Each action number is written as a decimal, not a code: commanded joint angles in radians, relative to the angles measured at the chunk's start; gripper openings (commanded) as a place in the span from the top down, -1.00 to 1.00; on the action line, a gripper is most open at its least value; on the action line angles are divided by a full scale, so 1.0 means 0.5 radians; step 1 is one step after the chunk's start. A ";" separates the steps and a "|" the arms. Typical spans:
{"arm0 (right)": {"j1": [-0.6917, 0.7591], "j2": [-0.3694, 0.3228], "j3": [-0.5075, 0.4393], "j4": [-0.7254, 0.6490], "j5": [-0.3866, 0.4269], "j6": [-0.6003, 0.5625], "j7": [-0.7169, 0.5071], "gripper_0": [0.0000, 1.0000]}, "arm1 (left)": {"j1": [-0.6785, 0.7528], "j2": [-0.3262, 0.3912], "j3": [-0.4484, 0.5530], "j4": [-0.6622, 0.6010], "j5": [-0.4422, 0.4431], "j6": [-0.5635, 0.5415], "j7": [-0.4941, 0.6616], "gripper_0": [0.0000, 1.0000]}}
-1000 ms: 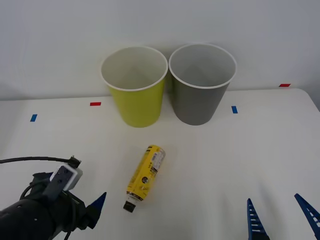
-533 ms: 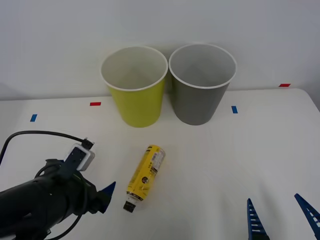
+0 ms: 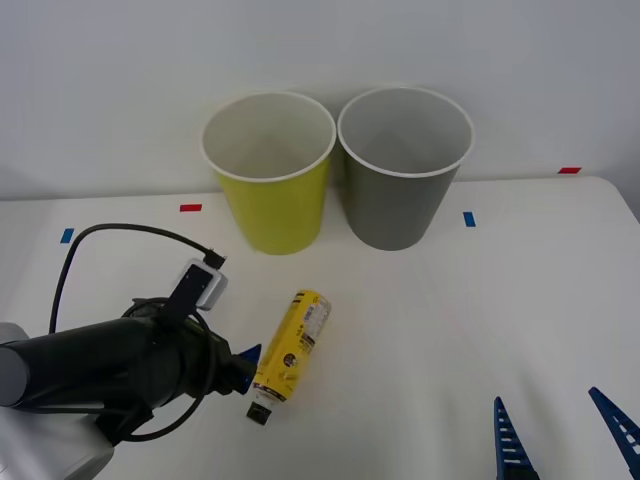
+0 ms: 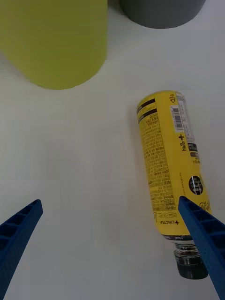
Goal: Put cans in the gray bin and PET bottles in the light green bin.
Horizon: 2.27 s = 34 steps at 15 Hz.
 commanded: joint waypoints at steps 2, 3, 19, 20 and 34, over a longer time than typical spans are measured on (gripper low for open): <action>0.000 0.000 0.000 0.000 0.000 0.000 0.000 -1.00 | -0.323 -0.030 -0.188 0.035 -0.015 0.258 0.304 -1.00; 0.000 0.000 0.000 0.000 0.000 0.000 0.000 -1.00 | -0.366 -0.045 -0.215 0.084 -0.012 0.251 0.347 -1.00; 0.000 0.000 0.000 0.000 0.000 0.000 0.000 -1.00 | -0.703 -0.388 -0.295 0.311 0.028 0.745 0.396 -1.00; 0.000 0.000 0.000 0.000 0.000 0.000 0.000 -1.00 | -0.743 -0.425 -0.307 0.385 0.028 0.745 0.399 -1.00; 0.000 0.000 0.000 0.000 0.000 0.000 0.000 -1.00 | -1.096 -0.928 -0.363 0.983 -0.027 0.966 0.389 -1.00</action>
